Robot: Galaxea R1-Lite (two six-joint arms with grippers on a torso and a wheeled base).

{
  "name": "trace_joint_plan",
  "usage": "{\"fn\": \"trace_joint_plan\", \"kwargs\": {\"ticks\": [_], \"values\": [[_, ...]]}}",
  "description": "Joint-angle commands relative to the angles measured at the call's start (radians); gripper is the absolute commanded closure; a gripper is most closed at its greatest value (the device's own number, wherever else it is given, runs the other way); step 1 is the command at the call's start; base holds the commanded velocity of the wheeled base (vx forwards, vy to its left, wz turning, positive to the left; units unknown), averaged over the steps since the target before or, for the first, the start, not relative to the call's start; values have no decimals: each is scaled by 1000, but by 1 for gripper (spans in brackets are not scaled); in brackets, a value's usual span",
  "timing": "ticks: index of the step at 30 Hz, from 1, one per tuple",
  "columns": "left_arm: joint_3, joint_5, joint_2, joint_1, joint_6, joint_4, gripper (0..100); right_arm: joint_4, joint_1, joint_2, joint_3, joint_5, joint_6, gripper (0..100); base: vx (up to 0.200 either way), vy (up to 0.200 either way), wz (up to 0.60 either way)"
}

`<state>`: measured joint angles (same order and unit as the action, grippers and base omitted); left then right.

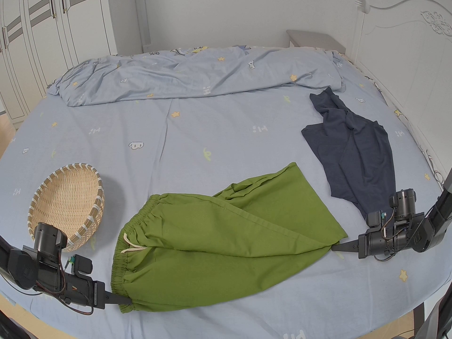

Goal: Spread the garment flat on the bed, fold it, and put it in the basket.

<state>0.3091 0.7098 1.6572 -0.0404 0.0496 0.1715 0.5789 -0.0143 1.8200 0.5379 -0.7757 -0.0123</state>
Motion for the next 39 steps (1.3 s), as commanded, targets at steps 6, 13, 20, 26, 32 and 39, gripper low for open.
{"fn": "trace_joint_plan", "kwargs": {"ticks": [6,13,20,26,32,39], "values": [[7,0,-20,-104,-2,-10,100,-71,-49,-160,-128,102,-8,100,0,0,0],[10,-1,-109,-138,-116,-158,100,-116,-142,-226,-271,305,0,100,0,0,0],[13,-9,-57,-306,-249,-219,100,-120,-193,-295,-351,305,-6,100,0,0,0],[19,-12,-4,-320,-258,-218,100,-123,-216,-295,-389,309,-8,100,0,0,0],[18,-15,32,-317,-272,-216,100,-123,-225,-294,-414,308,-8,100,0,0,0],[11,-16,44,-308,-274,-224,100,-116,-231,-246,-407,306,-6,100,0,0,0]]}}
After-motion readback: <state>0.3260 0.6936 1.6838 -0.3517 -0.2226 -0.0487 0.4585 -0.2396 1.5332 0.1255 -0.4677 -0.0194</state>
